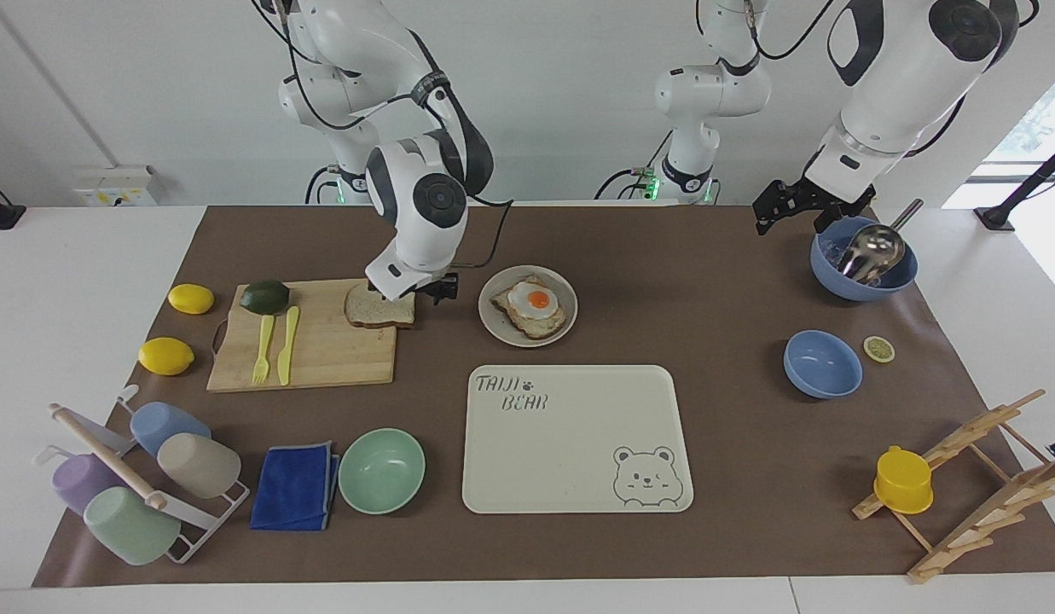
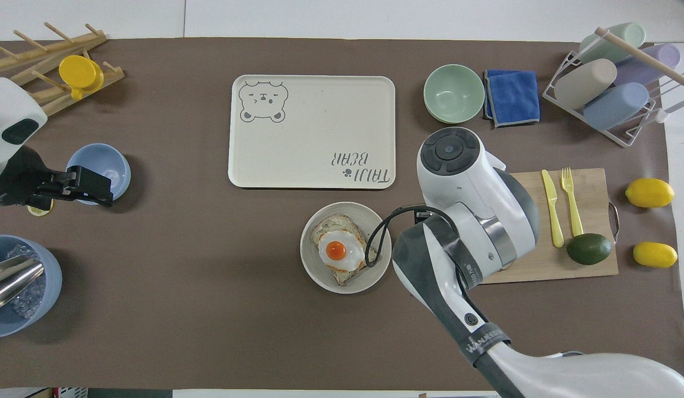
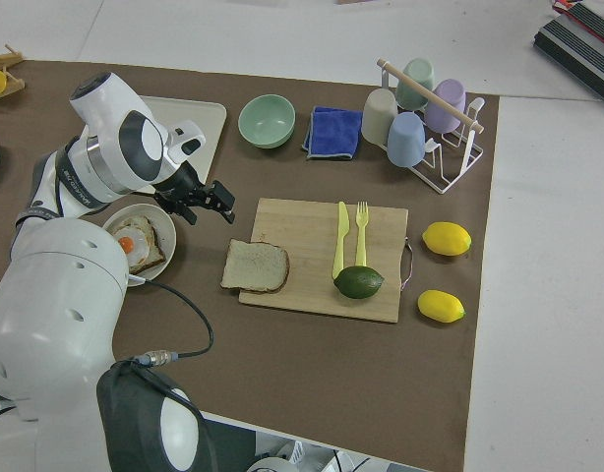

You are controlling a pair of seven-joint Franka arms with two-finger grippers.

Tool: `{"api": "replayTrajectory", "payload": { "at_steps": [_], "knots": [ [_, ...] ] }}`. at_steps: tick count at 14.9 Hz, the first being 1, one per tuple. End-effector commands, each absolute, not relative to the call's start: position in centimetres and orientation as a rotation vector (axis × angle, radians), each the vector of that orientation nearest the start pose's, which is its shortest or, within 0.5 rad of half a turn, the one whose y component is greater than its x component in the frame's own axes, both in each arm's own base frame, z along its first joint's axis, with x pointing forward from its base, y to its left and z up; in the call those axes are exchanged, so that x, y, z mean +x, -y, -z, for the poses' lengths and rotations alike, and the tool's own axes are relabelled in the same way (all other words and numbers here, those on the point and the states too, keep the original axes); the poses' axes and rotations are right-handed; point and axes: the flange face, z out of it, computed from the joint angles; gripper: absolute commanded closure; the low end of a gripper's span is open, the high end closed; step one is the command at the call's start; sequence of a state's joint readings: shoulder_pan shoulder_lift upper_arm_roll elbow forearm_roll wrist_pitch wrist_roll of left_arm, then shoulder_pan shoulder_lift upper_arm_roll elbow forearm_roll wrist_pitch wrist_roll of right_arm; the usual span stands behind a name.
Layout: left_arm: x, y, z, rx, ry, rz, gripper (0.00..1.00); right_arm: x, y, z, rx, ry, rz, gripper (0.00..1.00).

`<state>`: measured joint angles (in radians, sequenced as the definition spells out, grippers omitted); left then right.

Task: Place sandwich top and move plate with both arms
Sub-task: 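Reach the right gripper to the bread slice on the cutting board, then grasp the bread slice with the right gripper and lift it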

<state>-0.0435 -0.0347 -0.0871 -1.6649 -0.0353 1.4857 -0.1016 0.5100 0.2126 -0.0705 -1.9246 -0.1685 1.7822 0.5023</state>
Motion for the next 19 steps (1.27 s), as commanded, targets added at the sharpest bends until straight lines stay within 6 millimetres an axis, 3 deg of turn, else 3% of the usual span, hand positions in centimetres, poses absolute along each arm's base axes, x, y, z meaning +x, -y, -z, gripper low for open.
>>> {"api": "replayTrajectory", "payload": {
  "at_steps": [1,9,16,19],
  "knots": [
    [52.0,7.0,-59.4,-3.161,-0.039,-0.232,0.0,50.4,-23.3,-33.0,-3.503,0.017,-0.437,0.0],
    [52.0,7.0,-59.4,-3.162,-0.036,-0.225,0.0,48.4,-21.6,-29.1,-3.529,0.053,-0.482,0.0],
    [52.1,7.0,-59.5,-3.164,-0.031,-0.213,0.0,47.5,-20.8,-28.2,-3.567,0.109,-0.518,0.0],
    [52.1,7.0,-59.5,-3.164,-0.036,-0.211,0.0,47.0,-20.6,-28.0,-3.566,0.116,-0.527,0.05]
  ]
}}
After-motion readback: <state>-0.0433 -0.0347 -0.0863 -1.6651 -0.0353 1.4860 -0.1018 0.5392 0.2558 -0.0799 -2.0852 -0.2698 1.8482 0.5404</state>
